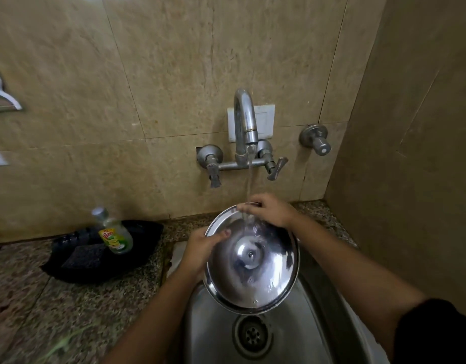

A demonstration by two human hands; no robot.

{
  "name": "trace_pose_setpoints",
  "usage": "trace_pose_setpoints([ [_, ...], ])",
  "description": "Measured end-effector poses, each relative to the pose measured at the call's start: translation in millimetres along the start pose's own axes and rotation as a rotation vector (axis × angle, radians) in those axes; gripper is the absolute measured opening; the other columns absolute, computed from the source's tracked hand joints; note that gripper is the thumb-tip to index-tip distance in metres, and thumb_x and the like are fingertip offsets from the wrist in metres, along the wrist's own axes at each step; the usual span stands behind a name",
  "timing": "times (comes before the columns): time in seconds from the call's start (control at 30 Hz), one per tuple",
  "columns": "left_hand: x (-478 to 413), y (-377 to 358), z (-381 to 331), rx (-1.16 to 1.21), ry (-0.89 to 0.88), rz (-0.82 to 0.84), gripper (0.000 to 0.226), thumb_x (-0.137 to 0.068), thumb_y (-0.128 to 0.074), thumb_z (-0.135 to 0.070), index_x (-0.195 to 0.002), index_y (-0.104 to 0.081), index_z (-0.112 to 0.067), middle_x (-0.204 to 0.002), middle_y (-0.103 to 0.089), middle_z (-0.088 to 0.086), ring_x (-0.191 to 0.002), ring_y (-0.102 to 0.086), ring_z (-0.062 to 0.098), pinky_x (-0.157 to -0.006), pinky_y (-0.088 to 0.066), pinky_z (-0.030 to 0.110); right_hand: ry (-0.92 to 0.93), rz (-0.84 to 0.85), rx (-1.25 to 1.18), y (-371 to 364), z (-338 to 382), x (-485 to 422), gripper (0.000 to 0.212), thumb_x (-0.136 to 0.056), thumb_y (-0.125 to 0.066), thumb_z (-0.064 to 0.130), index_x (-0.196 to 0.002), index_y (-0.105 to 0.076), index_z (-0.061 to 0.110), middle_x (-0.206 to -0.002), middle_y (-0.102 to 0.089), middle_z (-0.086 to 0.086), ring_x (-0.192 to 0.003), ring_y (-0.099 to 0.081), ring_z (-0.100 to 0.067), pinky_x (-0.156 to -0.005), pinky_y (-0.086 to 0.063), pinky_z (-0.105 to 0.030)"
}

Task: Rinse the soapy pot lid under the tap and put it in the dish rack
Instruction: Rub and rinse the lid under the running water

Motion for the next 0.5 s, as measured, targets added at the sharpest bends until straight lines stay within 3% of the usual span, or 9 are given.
trace_pose_setpoints([
  [0.07,-3,4,0,-0.002,-0.007,-0.007,0.019,-0.078,-0.071,-0.006,-0.097,-0.074,-0.001,-0.095,-0.074,0.023,-0.087,-0.070,0.038,-0.085,-0.054,0.049,-0.055,-0.031,-0.142,-1,-3,0,0.035,-0.086,-0.062,0.048,-0.066,-0.058,0.019,-0.061,-0.054,0.009,-0.055,-0.049,-0.002,-0.059,-0.038,-0.025],
  [0.27,-5,-9,-8,-0.101,-0.056,0.013,0.017,-0.077,-0.073,-0.005,-0.094,-0.075,-0.001,-0.096,-0.073,0.026,-0.084,-0.069,0.031,-0.083,-0.053,0.042,0.176,0.170,0.103,-20,40,-15,0.025,-0.088,-0.063,0.039,-0.088,-0.071,0.015,-0.077,-0.057,0.014,-0.072,-0.053,0.001,-0.067,-0.039,-0.017],
  [0.33,-6,-1,-6,-0.053,-0.046,-0.009,0.018,-0.077,-0.073,-0.006,-0.094,-0.075,-0.004,-0.094,-0.074,0.022,-0.086,-0.071,0.034,-0.083,-0.055,0.043,0.094,0.114,-0.092,-11,26,-17,0.020,-0.087,-0.066,0.030,-0.098,-0.073,0.015,-0.089,-0.068,0.010,-0.085,-0.064,-0.007,-0.080,-0.049,-0.022],
  [0.4,-6,8,-3,-0.027,-0.032,-0.034,0.019,-0.078,-0.072,-0.008,-0.096,-0.074,-0.004,-0.093,-0.075,0.020,-0.086,-0.071,0.036,-0.082,-0.057,0.043,-0.051,0.009,-0.296,0,4,-13,0.015,-0.086,-0.068,0.023,-0.096,-0.073,0.013,-0.090,-0.071,-0.010,-0.081,-0.064,-0.027,-0.080,-0.050,-0.037],
  [0.47,-7,12,-2,-0.028,-0.029,-0.047,0.019,-0.078,-0.072,-0.009,-0.096,-0.074,-0.003,-0.092,-0.075,0.020,-0.084,-0.070,0.036,-0.080,-0.056,0.042,-0.095,-0.051,-0.349,5,-3,-9,0.014,-0.086,-0.067,0.019,-0.094,-0.072,0.008,-0.083,-0.065,-0.017,-0.072,-0.054,-0.027,-0.073,-0.044,-0.040],
  [0.5,-8,11,-3,-0.029,-0.032,-0.054,0.019,-0.078,-0.072,-0.008,-0.096,-0.074,-0.002,-0.092,-0.075,0.021,-0.083,-0.070,0.035,-0.079,-0.056,0.041,-0.080,-0.050,-0.324,3,-1,-9,0.017,-0.087,-0.066,0.018,-0.097,-0.072,0.006,-0.083,-0.066,-0.012,-0.073,-0.056,-0.024,-0.076,-0.045,-0.037],
])
Point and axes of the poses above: each hand's wrist, its own x-axis away from the middle knuckle, its own y-axis out of the back of the hand, z = x × y, the point moved 3 cm from there along -x, towards the middle knuckle
